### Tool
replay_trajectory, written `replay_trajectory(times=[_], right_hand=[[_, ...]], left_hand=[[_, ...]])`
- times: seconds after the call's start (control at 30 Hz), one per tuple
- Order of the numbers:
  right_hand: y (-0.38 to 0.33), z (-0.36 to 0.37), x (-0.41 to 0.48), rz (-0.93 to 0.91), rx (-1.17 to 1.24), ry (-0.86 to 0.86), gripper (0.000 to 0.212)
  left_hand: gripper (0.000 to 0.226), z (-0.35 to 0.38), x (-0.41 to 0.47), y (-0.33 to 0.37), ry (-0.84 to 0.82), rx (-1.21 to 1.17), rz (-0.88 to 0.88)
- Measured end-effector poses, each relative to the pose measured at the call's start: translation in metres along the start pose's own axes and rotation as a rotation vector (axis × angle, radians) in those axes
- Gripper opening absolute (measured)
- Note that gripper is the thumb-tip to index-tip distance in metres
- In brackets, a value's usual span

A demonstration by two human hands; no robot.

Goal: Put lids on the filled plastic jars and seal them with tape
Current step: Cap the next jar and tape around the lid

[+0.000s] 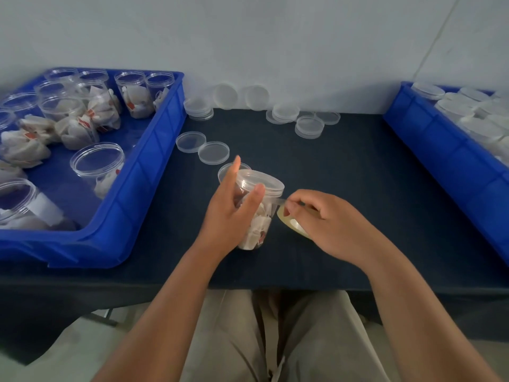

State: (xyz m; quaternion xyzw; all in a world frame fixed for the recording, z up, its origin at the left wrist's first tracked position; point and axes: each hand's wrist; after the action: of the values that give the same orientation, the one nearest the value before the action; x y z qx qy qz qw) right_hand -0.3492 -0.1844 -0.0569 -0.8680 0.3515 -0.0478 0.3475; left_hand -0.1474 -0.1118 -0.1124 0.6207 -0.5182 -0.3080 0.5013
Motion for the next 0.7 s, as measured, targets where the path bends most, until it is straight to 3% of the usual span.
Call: replay_trajectory(times=[0.13, 0.37, 0.53, 0.7], right_hand=[[-0.003, -0.002, 0.008, 0.035, 0.025, -0.003, 0.021], [-0.005, -0.001, 0.012, 0.051, -0.015, 0.001, 0.020], [-0.006, 0.000, 0.014, 0.048, -0.031, -0.005, 0.018], [-0.003, -0.005, 0.014, 0.045, -0.021, -0.084, 0.022]], left_hand=[[0.043, 0.002, -0.001, 0.006, 0.013, 0.057, 0.032], [0.068, 0.003, 0.001, -0.001, 0.022, 0.089, 0.085], [0.051, 0.004, 0.002, 0.000, 0.042, 0.071, 0.046], [0.048, -0.005, 0.003, 0.001, -0.035, -0.020, 0.009]])
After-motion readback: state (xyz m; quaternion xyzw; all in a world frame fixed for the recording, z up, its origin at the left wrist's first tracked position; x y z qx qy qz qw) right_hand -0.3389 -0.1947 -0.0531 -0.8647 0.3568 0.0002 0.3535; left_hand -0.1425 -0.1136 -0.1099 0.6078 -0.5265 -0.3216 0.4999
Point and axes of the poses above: each hand's wrist, its own x-axis towards the middle knuckle, its own z-axis out of the palm, y = z × x, and after that the axes turned 11 degrees about -y, right-handed
